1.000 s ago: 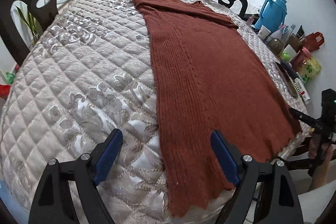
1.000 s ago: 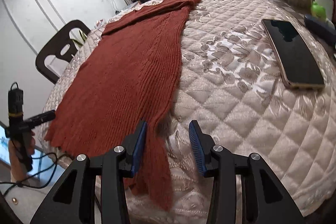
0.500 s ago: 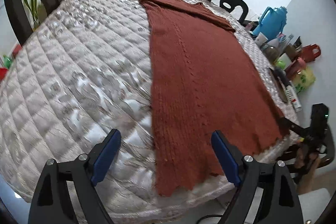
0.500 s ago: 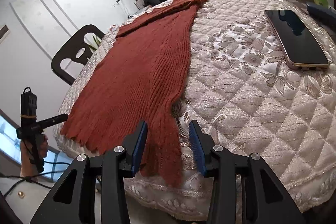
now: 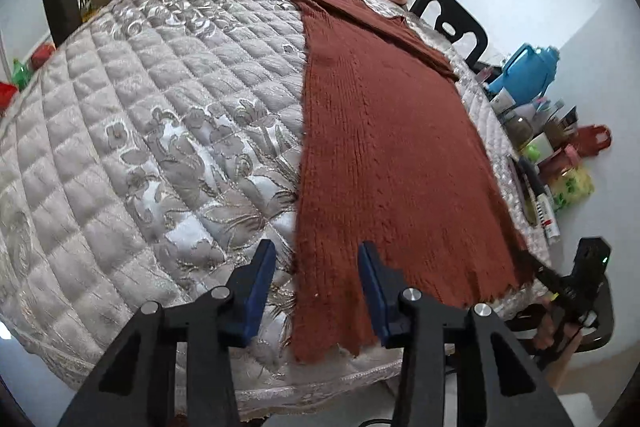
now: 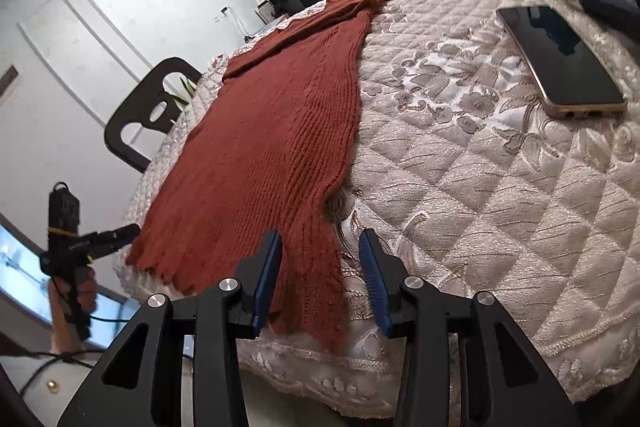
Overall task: Fold small clothes
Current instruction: 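Close both grippers on the dress hem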
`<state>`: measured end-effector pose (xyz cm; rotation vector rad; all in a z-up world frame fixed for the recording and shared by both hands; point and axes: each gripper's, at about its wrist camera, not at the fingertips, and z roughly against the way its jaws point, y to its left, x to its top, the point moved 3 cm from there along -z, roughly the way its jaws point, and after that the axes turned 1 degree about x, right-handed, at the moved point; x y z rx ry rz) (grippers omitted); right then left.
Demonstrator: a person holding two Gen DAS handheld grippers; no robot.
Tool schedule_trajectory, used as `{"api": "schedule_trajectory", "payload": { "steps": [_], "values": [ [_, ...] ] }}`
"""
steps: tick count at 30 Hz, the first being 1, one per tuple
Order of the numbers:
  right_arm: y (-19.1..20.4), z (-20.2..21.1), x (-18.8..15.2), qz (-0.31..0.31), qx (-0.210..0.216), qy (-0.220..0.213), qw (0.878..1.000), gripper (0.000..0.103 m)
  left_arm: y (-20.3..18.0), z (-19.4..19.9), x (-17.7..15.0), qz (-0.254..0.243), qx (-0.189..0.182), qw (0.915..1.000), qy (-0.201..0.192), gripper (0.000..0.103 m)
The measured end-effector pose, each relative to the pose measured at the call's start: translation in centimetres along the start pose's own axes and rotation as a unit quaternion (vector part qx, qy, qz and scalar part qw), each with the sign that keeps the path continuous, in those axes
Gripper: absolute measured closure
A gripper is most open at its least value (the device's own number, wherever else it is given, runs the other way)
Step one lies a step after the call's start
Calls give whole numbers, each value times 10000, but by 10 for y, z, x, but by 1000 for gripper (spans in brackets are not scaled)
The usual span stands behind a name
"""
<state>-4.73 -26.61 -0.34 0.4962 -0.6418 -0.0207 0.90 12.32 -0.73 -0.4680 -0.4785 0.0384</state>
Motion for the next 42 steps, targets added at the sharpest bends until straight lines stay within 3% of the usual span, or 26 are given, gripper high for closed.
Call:
{"api": "schedule_trajectory", "payload": {
  "steps": [5, 7, 12, 13, 14, 15, 18, 23, 30, 33, 36, 38, 40, 42],
  "values": [
    [7, 0, -3, 291, -126, 7, 9995, 65, -6, -1, -4, -48, 118, 9999, -73, 59],
    [8, -1, -4, 334, -122, 46, 9994, 69, -13, -6, -7, -114, -85, 9999, 95, 59],
    [5, -3, -4, 285, -130, 60, 9995, 83, -22, -9, -4, -208, 0, 9997, 129, 60],
    [4, -3, -4, 257, -136, 45, 9996, 84, -23, -10, -4, -250, -1, 9996, 153, 66],
    [4, -3, -4, 242, -157, 36, 9996, 89, -24, -11, -5, -310, -5, 9993, 220, 90],
    [3, -2, -5, 228, -112, 41, 9997, 96, -24, -13, -7, -320, -40, 9990, 296, 93],
    [0, 0, -5, 18, 83, 15, 10000, 96, -20, -6, -6, -197, -110, 9997, 75, 93],
    [-2, 16, -3, -243, 427, -169, 9986, 97, -15, 27, 0, 66, -525, 9974, -481, 93],
    [6, 44, -3, -354, 775, -441, 9954, 97, -28, 47, -6, 1, -893, 9938, -663, 93],
    [7, 46, -2, -267, 570, -544, 9965, 97, -26, 41, -4, 24, -852, 9942, -657, 93],
    [3, 34, -5, -347, 487, -388, 9975, 97, -22, 26, -6, -160, -339, 9975, -595, 93],
    [-2, 26, -7, -396, 370, -245, 9982, 97, -17, 14, -7, -65, -409, 9985, -362, 93],
    [-4, 20, -10, -244, -3, -184, 9995, 96, -10, 7, -9, 147, -523, 9982, -233, 93],
    [-6, 15, -13, -225, 2, -56, 9997, 92, -5, 3, -11, 215, -383, 9989, -160, 92]
  ]
}}
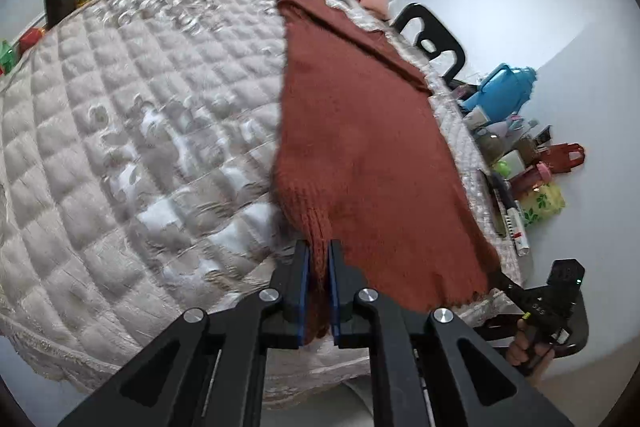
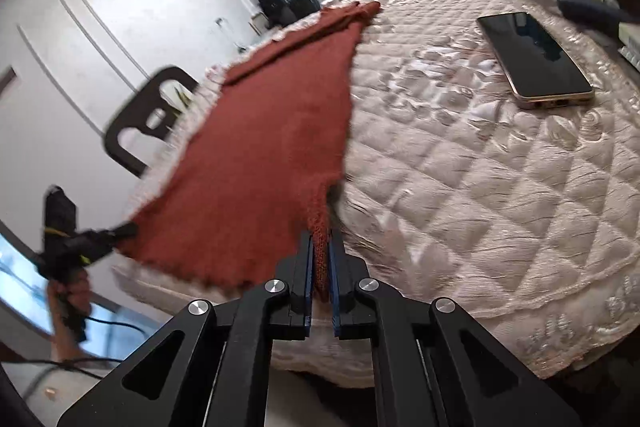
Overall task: Fold small clothes
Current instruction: 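Close both grippers on the dress hem, then lift the hem with both grippers and fold it toward the neckline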
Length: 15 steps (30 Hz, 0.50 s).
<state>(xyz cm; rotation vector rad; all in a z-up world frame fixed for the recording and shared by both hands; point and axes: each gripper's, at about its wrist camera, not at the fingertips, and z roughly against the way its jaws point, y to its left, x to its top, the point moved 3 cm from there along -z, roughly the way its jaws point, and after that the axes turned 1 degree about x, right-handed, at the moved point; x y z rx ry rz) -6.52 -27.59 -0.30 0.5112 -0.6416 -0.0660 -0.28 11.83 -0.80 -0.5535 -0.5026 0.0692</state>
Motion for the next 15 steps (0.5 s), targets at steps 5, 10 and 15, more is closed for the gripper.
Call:
{"api": "schedule_trajectory", "payload": {
  "steps": [5, 10, 15],
  "values": [
    [-4, 0, 2, -178, 525, -42, 9985, 58, 0, -3, -5, -22, -35, 10000, 73, 69],
    [1, -6, 6, -54, 307, -7, 9995, 60, -12, -10, 0, -241, -21, 9996, 129, 53],
    [-3, -11, 7, -243, 262, 52, 9993, 97, -18, -17, -1, -318, -181, 9983, 456, 93]
  ]
}}
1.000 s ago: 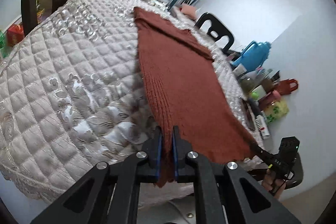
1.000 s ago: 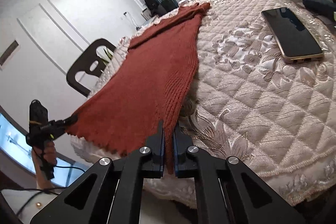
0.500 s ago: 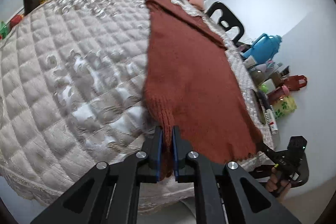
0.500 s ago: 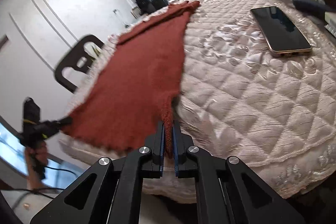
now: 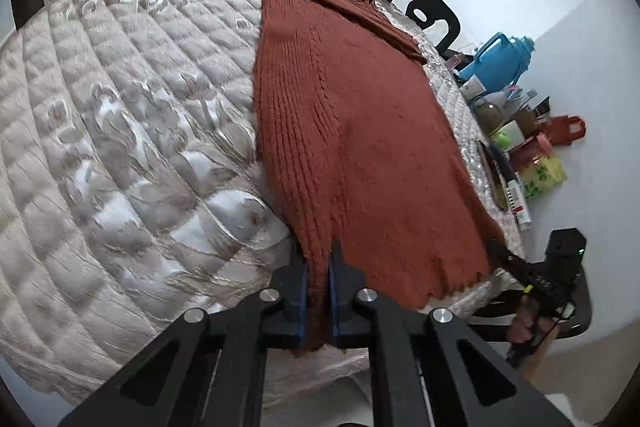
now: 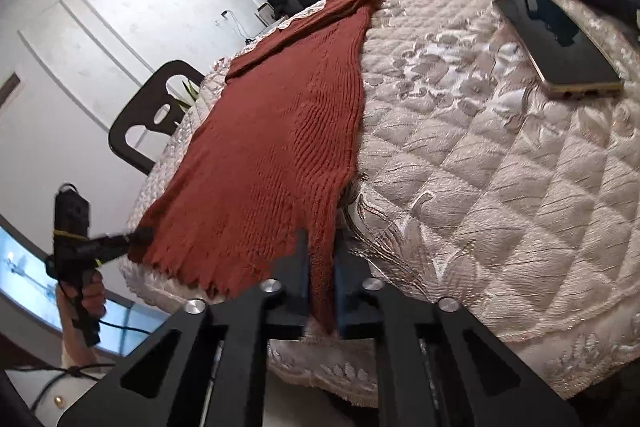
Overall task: Fold small clothes
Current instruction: 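Lift the hem with both grippers and fold it toward the neckline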
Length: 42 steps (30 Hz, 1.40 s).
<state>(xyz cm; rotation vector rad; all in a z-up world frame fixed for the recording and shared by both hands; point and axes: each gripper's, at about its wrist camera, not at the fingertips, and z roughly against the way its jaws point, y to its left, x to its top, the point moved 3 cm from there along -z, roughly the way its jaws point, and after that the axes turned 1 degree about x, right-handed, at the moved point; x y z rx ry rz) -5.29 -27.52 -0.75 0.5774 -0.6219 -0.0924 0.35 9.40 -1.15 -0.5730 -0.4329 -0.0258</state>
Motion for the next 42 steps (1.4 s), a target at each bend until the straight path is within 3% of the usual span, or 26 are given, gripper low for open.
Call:
{"api": "schedule_trajectory", "payload": {
  "steps": [2, 6, 11, 18, 21, 27, 38, 42],
  "values": [
    [3, 7, 0, 17, 89, -100, 9999, 97, -3, 8, 1, -87, 82, 9998, -183, 94],
    [12, 33, 1, 106, 456, -400, 9981, 98, -7, 37, 3, -75, -69, 9979, -647, 94],
    [27, 57, 1, 182, 857, -599, 9944, 98, -22, 62, -2, -147, -346, 9949, -934, 94],
    [30, 83, 0, -54, 1291, -920, 9873, 98, -25, 89, -5, 133, -1065, 9875, -1155, 94],
    [32, 93, 7, -110, 1533, -1078, 9822, 98, -30, 99, 0, 110, -1186, 9840, -1322, 94],
    [42, 91, 54, 118, 1391, -1439, 9797, 98, -31, 99, 52, 89, -1104, 9798, -1663, 94],
    [43, 50, 160, 133, 1026, -1524, 9829, 98, -25, 59, 155, 261, -1021, 9816, -1593, 93],
    [47, 30, 193, 164, 867, -1485, 9850, 98, -26, 41, 193, 292, -811, 9831, -1613, 93]
  ]
}}
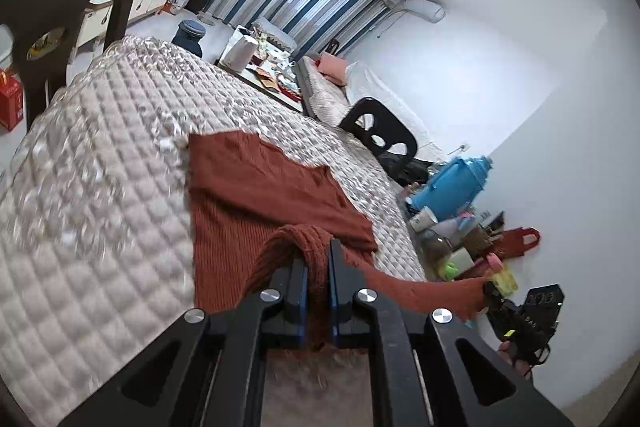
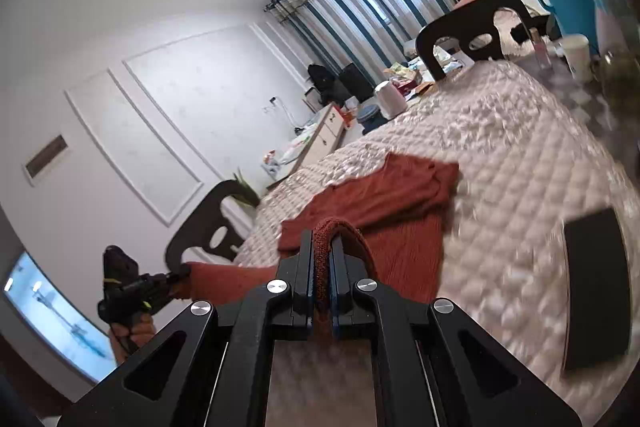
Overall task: Fold small clothes
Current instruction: 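Lift the hem with both grippers and fold it toward the neckline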
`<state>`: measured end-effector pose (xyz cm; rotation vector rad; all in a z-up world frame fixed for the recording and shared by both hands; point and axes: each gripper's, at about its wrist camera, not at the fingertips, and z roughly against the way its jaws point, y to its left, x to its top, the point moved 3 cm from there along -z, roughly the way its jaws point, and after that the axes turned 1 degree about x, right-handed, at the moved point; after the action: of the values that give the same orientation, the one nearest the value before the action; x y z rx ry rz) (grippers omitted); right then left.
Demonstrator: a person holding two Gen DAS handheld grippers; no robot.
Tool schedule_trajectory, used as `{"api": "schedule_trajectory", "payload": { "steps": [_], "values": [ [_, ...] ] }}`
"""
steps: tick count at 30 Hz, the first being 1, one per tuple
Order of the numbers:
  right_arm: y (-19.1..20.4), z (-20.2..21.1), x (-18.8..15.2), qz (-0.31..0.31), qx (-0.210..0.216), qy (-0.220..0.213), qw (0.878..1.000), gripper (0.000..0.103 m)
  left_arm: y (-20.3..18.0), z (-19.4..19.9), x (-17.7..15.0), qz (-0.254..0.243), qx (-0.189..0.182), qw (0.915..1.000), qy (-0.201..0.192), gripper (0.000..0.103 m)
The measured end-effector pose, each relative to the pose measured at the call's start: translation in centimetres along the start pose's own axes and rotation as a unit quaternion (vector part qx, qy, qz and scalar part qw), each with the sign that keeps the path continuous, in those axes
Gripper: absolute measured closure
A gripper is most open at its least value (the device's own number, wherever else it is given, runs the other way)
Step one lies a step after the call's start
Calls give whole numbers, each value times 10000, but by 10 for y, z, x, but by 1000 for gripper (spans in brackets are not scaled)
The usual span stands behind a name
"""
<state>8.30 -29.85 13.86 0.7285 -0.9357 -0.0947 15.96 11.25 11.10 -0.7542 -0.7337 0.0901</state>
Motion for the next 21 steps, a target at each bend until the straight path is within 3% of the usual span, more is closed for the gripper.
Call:
{"api": "schedule_trajectory", "payload": {
  "steps": [6, 10, 21],
  "values": [
    [-10, -45, 40, 11, -243, 62, 9997, 98, 8, -42, 43, 176, -38, 9998, 120, 93],
    [-28, -81, 63, -99, -409, 228, 9989, 98, 21, -70, 67, 366, 179, 9991, 96, 93],
    [-95, -187, 97, -559, -971, 846, 9901, 98, 74, -170, 112, 939, 750, 9913, 535, 93]
  ]
}}
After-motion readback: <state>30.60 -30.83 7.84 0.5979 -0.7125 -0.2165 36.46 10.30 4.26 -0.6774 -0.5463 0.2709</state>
